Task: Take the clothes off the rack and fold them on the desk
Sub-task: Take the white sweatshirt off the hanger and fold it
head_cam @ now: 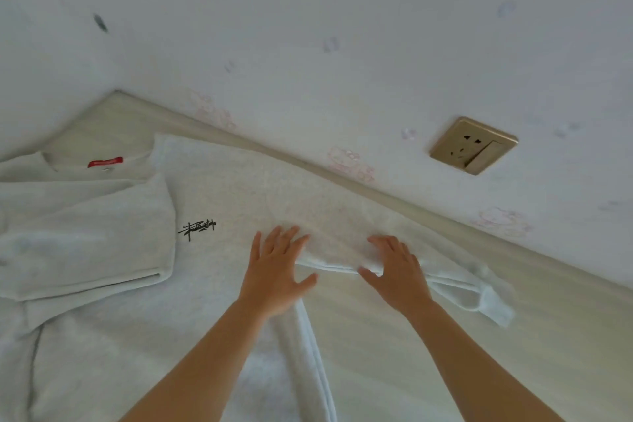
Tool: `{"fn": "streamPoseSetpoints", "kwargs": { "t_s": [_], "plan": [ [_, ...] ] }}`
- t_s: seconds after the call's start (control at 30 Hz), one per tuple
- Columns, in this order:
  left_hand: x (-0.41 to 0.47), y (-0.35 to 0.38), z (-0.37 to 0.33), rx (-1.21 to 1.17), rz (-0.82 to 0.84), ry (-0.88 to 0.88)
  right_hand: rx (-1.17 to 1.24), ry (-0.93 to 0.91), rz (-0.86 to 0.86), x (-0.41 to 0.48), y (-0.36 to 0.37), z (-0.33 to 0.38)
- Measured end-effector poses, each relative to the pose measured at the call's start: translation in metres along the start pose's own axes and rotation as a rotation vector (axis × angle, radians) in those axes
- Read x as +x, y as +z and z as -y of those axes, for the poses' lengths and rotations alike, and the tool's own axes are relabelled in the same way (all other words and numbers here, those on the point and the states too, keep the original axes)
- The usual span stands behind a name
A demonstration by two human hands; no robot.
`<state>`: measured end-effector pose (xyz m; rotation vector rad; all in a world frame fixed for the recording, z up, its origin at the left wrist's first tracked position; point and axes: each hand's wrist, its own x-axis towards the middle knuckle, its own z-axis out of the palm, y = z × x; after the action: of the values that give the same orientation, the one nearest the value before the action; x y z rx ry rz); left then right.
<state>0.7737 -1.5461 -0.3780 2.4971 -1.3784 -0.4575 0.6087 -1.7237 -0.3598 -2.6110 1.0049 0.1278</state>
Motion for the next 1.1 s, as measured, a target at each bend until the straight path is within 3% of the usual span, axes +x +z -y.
{"fn": "streamPoseSetpoints", "kwargs": {
  "t_s": [0.23,0.37,0.43,0.53,0.57,0.7,0.77,0.87,0.97,1.03,1.1],
  "plan": [
    [0.037,0.017,-0.061,0.121,-0.112,0.119,-0.186,0.154,-0.136,-0.021,-0.03,-0.106],
    [0.045,0.014,-0.061,0.234,-0.09,0.185,-0.161,0.305,-0.055,-0.019,-0.06,-0.145],
    [0.045,0.008,-0.059,0.26,-0.099,0.207,-0.166,0.254,-0.199,-0.014,-0.075,-0.151],
    [0.044,0.0,-0.065,0.245,-0.157,0.245,-0.135,0.166,-0.599,-0.016,-0.093,-0.154],
    [0.044,0.0,-0.068,0.238,-0.153,0.254,-0.14,0.194,-0.627,-0.018,-0.095,-0.155],
    [0.041,0.018,-0.065,0.198,0.0,0.284,-0.147,0.439,-0.208,-0.029,-0.068,-0.167],
    [0.042,0.02,-0.069,0.141,0.007,0.218,0.109,0.632,-0.186,-0.039,-0.057,-0.169],
    [0.047,0.021,-0.08,0.114,-0.016,0.092,0.569,0.916,-0.418,-0.044,-0.052,-0.167],
    [0.053,0.033,-0.083,0.082,0.219,-0.07,1.015,1.323,-0.469,-0.039,-0.056,-0.16],
    [0.055,0.038,-0.088,0.066,0.278,-0.08,1.379,1.387,-0.568,-0.03,-0.061,-0.162],
    [0.058,0.036,-0.097,-0.021,0.235,-0.047,1.659,1.248,-0.579,-0.023,-0.062,-0.164]
  ]
}}
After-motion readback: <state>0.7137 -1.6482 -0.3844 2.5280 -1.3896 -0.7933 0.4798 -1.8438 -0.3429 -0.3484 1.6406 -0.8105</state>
